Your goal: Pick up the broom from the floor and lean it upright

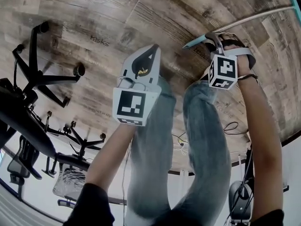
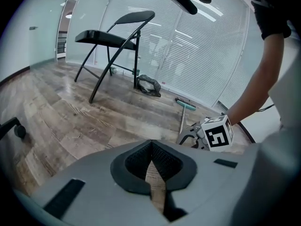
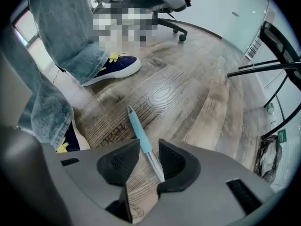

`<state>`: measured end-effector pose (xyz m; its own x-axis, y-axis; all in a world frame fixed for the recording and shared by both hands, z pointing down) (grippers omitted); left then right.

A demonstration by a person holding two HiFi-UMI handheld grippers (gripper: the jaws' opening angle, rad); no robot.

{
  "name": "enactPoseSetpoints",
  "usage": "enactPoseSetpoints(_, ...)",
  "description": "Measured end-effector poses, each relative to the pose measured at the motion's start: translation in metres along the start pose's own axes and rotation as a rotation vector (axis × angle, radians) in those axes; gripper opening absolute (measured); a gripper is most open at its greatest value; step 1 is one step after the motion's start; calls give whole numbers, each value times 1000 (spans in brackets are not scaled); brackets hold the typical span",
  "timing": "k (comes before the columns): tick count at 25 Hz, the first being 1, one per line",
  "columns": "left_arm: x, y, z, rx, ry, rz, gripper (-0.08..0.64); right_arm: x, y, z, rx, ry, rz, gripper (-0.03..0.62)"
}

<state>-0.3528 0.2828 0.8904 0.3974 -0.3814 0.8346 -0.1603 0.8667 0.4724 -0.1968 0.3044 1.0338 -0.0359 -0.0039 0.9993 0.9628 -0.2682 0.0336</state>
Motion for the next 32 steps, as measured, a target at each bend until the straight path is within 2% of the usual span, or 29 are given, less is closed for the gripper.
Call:
enactPoseSetpoints(5, 23, 6, 14, -24, 3, -15, 20, 37, 8, 13, -69, -46, 32, 143)
enactPoseSetpoints(9, 38, 15, 25, -23, -6, -7, 20, 55, 17, 9, -85, -9, 60, 144)
enactPoseSetpoints(13, 42, 20, 24, -27, 4, 14, 20, 59, 19, 11, -89, -39, 65, 138)
enactPoseSetpoints(15, 41, 15, 24, -21, 14, 1, 20, 60, 20, 13, -127, -43, 69, 127)
enactPoseSetpoints(18, 32, 6, 25, 1, 15, 0, 20, 57, 13, 10, -183, -8, 66, 113)
enactPoseSetpoints(24, 1, -18, 26, 1, -22, 18, 20, 12, -5, 4, -188, 0, -9, 106)
enactPoseSetpoints(32, -83, -108, 18, 13, -58, -32, 20, -121, -41, -41, -129, 3, -166, 100)
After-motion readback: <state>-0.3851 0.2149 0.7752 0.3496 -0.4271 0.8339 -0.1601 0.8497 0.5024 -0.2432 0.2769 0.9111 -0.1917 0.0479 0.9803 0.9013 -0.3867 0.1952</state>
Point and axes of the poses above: the fingertips, and each gripper's own axes: x forward along the fingers, z to its left, y out of its underside, the point moved 1 cm from there along -x, backward along the fingers, and after that the axes turned 11 degrees about z, right-handed, at the moved point
